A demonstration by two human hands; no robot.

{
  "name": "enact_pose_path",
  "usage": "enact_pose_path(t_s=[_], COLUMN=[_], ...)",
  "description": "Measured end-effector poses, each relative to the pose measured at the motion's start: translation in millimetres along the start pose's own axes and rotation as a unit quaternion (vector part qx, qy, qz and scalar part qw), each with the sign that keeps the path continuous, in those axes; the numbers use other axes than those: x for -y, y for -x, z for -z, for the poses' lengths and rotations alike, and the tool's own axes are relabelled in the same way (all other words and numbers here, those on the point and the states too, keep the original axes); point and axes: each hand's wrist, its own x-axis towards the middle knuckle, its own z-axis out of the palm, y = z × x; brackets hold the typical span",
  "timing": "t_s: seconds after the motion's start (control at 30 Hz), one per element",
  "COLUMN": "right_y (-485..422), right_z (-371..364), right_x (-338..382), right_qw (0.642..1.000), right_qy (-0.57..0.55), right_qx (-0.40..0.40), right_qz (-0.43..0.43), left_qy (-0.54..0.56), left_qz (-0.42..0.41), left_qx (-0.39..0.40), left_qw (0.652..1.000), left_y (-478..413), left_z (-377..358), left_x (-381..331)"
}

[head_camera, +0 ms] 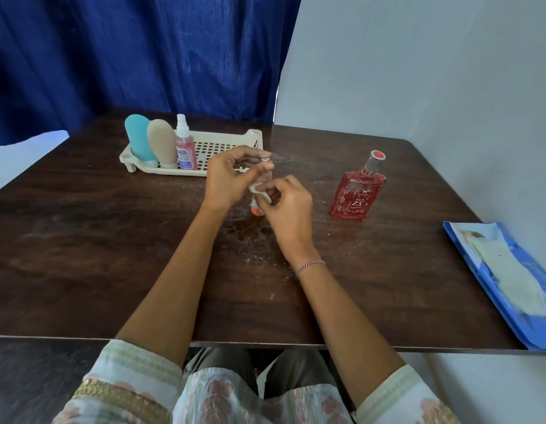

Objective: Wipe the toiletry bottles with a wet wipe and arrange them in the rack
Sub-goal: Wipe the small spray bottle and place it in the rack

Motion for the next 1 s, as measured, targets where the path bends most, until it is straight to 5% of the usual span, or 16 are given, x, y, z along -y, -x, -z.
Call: enact_pose_path(t_s=[0.1, 0.23, 0.4, 0.6, 0.77, 1.0], right_y=[4, 5, 4, 2, 5, 1], right_z=[-2, 6, -5, 0, -6, -3], right_x=[0, 1, -3, 5, -2, -16], right_qw=[0.999, 0.999, 0.987, 0.997, 0.983, 0.98], right_qy=[0.037, -0.002, 0.104, 0.055, 0.131, 0.06], right_qx=[0.036, -0.03, 0.119, -0.01, 0.128, 0.187], right_qz=[-0.007, 0.027, -0.016, 0.055, 0.0, -0.001], left_qy=[-0.01, -0.021, -0.009, 0.001, 0.005, 0.049], left_qz=[-0.002, -0.001, 0.022, 0.035, 0.063, 0.112], left_qx=[-0.009, -0.001, -0.039, -0.031, -0.054, -0.088], left_qw=[1.0, 1.0, 0.999, 0.999, 0.997, 0.989], left_y=[2, 5, 0, -1, -3, -3], left_z=[0, -3, 2, -1, 4, 15], left_x=[3, 2, 7, 7, 11, 17])
